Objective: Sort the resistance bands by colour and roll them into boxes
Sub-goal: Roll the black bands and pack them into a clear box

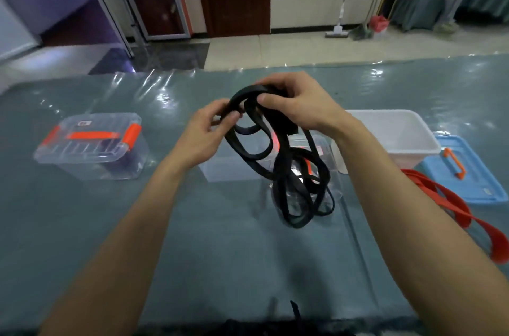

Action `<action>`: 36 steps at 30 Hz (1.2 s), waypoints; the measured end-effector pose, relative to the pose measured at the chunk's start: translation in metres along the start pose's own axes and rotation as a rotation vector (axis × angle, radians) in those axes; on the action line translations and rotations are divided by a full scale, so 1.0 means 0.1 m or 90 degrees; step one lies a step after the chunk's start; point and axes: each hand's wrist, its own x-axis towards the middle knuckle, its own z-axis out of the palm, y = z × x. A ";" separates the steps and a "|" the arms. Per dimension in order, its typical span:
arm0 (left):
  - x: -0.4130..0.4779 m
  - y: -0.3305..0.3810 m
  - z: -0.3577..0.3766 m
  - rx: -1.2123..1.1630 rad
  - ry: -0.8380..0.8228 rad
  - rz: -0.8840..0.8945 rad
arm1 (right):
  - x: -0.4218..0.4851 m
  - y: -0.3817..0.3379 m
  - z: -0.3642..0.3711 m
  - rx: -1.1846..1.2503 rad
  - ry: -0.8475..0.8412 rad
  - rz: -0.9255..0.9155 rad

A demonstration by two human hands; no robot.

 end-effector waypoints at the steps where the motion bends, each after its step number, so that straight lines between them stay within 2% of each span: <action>1: -0.05 -0.04 -0.12 -0.028 0.013 -0.009 | 0.06 -0.04 0.09 0.036 -0.007 -0.002; 4: -0.24 -0.21 -0.49 -0.070 0.097 -0.056 | 0.17 0.03 0.47 0.064 -0.078 0.040; 6: -0.40 -0.36 -0.71 -0.047 0.141 -0.107 | 0.15 0.27 0.83 0.049 -0.207 0.120; 8: -0.61 -0.58 -0.91 -0.024 0.142 -0.173 | 0.08 0.59 1.25 0.026 -0.343 0.226; 9: -0.74 -0.71 -1.00 -0.007 0.133 -0.201 | 0.04 0.75 1.44 -0.004 -0.370 0.249; 11: -1.00 -0.94 -1.17 0.046 0.125 -0.227 | 0.03 0.97 1.76 -0.039 -0.334 0.247; 16: -1.49 -1.34 -1.60 0.111 0.166 -0.236 | 0.27 0.95 1.97 0.016 -0.075 0.213; 18: -1.64 -1.57 -1.73 0.168 0.132 -0.270 | 0.29 0.97 2.01 -0.010 -0.037 0.204; 23: -2.03 -2.10 -1.79 0.175 -0.049 -0.426 | 0.11 1.32 2.39 -0.167 -0.092 0.254; 28: -2.35 -2.53 -1.70 0.228 -0.053 -0.463 | 0.03 1.56 2.75 -0.381 -0.098 0.276; 33: -2.54 -2.80 -1.52 0.285 -0.092 -0.496 | 0.02 1.47 3.13 -0.341 -0.132 0.180; 36: -2.56 -2.86 -1.31 0.297 -0.160 -0.459 | -0.03 1.42 3.41 -0.359 -0.192 0.203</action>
